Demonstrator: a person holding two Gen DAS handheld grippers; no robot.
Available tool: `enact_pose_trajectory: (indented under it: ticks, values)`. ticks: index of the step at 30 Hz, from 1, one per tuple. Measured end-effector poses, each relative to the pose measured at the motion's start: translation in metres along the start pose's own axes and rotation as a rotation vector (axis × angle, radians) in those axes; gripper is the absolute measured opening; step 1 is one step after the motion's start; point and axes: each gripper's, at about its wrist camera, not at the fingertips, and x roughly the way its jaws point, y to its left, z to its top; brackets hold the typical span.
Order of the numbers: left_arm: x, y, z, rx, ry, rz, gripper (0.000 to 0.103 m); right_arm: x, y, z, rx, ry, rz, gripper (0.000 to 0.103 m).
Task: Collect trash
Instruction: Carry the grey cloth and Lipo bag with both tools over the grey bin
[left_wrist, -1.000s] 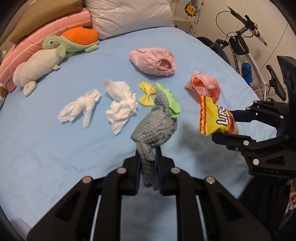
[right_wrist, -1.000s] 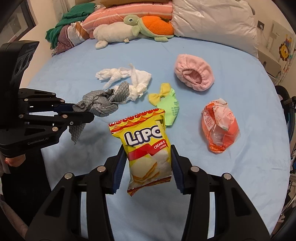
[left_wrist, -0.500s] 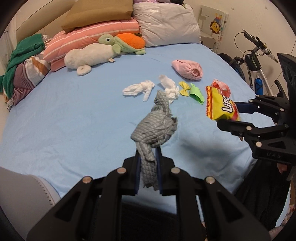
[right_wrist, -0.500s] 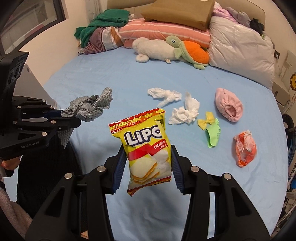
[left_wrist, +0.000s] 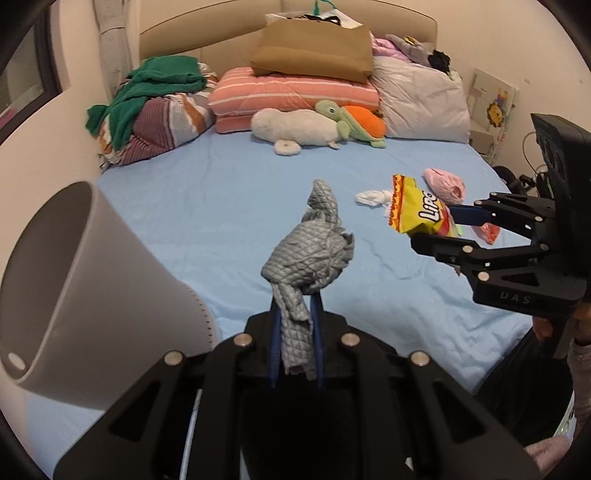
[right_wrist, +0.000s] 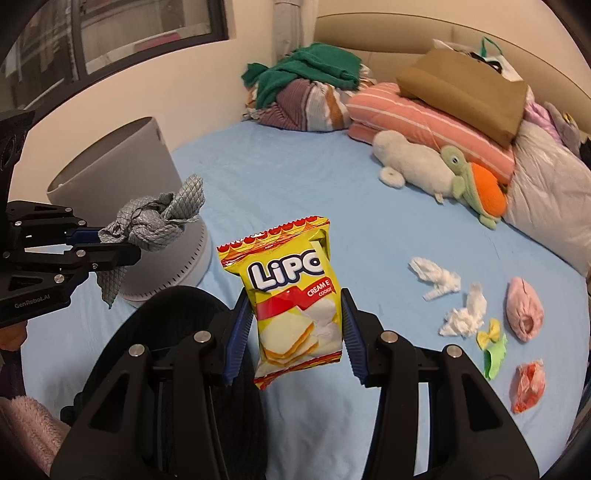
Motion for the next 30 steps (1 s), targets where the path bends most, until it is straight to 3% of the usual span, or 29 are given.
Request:
enact_pose_trajectory:
  ticks: [11, 22, 30]
  values:
    - [-0.090, 0.069, -0.021, -0.158, -0.098, 0.195, 0.015, -0.002, 0.086, 0.070, -0.188, -0.090, 0.161, 0.044]
    - [-0.129, 0.131, -0.037, -0.316, -0.122, 0.350, 0.015, 0.009, 0.162, 0.125, -0.342, -0.117, 0.280, 0.044]
    - [-0.140, 0.161, -0.030, -0.364, -0.158, 0.410, 0.015, 0.014, 0.204, 0.162, -0.414, -0.135, 0.344, 0.044]
